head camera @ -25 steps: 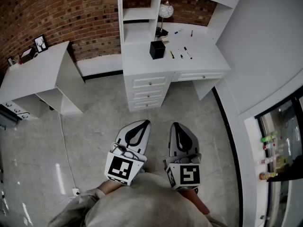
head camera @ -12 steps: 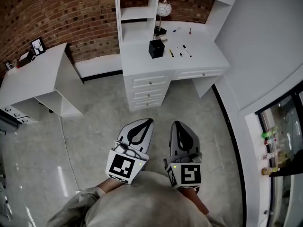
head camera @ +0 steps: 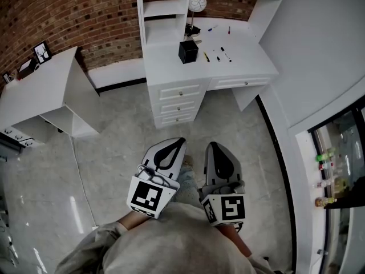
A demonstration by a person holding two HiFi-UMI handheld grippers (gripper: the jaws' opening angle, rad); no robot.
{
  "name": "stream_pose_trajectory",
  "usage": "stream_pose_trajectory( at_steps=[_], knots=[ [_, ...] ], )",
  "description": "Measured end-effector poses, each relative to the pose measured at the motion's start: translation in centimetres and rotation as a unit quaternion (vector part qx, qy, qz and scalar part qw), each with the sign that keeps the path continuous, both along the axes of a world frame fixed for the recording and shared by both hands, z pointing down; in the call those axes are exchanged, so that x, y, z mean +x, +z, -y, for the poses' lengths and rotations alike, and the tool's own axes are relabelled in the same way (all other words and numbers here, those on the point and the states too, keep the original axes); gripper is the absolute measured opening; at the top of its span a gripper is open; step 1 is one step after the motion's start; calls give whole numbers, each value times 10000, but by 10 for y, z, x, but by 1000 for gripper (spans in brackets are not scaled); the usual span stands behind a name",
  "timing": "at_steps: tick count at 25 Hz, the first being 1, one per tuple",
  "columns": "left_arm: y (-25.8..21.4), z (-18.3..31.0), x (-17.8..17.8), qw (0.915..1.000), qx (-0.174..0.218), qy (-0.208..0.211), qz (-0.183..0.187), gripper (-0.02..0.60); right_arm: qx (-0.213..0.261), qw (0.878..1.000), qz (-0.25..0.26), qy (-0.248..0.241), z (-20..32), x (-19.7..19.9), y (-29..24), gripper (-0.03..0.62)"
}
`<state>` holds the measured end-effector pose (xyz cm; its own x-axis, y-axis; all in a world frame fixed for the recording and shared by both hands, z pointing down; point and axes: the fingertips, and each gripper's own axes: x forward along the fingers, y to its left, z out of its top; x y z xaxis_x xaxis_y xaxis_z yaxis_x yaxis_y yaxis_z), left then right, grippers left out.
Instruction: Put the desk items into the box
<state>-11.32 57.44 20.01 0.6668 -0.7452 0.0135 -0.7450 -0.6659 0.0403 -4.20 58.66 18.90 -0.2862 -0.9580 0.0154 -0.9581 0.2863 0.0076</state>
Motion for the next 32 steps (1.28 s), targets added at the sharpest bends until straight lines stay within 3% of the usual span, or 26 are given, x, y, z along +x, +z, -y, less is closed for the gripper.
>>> stream_pose_trajectory(
  at_steps=[13,32],
  knots=[
    [13,67,12,9999,-92,-35,77,9,-161,9998,9,-102,70,9,16,18],
    [22,239,66,9987,-330,-379,80,9,-402,9982,14,-440,250,67,24,18]
  ],
)
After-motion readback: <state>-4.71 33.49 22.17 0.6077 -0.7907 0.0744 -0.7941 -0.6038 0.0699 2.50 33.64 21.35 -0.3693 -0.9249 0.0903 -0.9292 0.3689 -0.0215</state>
